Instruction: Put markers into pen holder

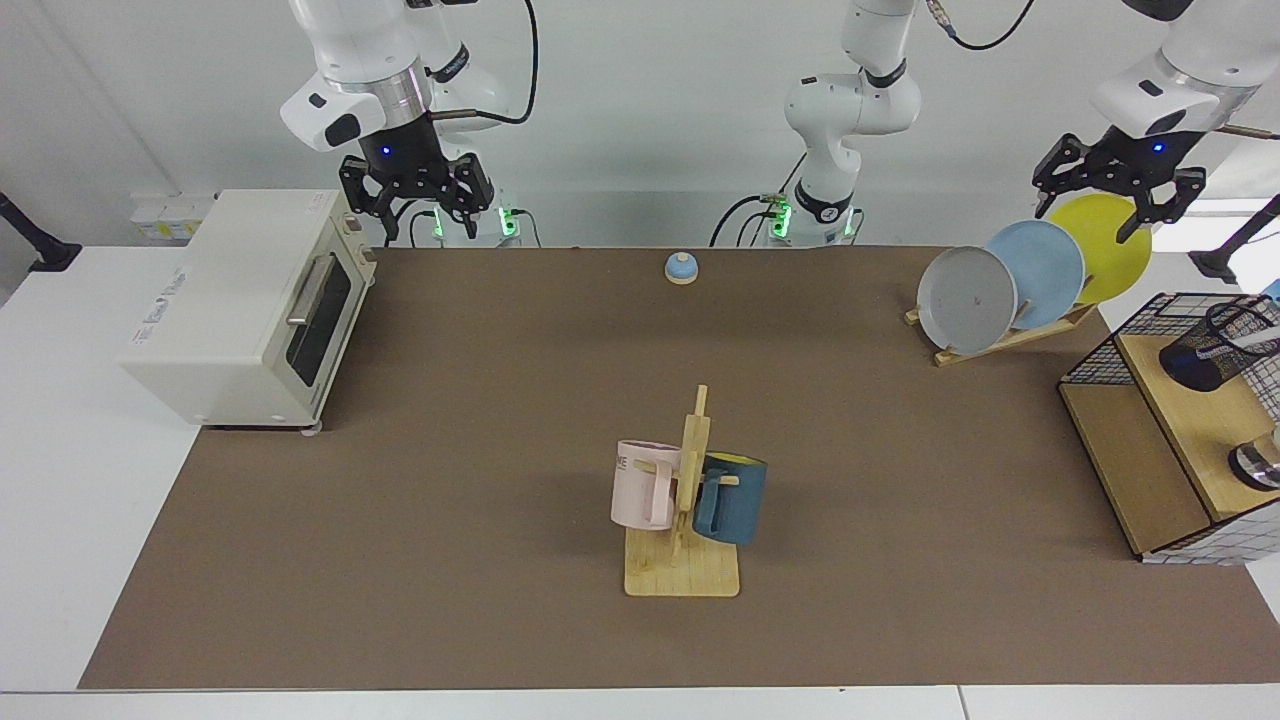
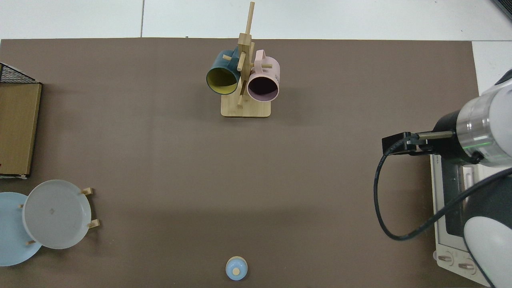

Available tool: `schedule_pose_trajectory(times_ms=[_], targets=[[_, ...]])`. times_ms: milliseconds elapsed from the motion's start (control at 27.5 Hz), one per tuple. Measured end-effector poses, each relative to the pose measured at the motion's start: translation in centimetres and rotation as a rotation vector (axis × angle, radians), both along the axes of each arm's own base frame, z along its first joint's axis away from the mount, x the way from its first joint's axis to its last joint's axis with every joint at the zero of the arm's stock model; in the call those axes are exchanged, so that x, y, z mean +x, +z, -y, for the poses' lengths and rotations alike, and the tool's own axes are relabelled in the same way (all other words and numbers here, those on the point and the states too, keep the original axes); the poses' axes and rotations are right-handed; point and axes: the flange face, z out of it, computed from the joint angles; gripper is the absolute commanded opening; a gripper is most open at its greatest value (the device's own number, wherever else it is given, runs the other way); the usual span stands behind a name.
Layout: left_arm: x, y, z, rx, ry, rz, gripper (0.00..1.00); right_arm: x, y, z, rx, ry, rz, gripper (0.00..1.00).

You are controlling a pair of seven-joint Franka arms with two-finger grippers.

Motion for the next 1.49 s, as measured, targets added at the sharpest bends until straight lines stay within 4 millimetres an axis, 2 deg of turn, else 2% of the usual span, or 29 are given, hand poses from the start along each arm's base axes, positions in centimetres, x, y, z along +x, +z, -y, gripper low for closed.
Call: schedule_pose_trajectory(times_ms=[218,801,1165,1493], targets=[[-0.1,0.4,2.9,-0.010,0.058,0.012,1.00,0.0,0.0,0.0,0.000,0.000,0.000,1.00],[-0.2,0.3,2.8,-0.027,0.190,0.013,1.00,0.0,0.0,0.0,0.000,0.000,0.000,1.00],[-0.1,0.2,6.0,-0.047,0.242,0.008,1.00,0.0,0.0,0.0,0.000,0.000,0.000,1.00],[-0.4,0.3,7.1,-0.047,0.276,0.000,1.00,0.0,0.0,0.0,0.000,0.000,0.000,1.00]])
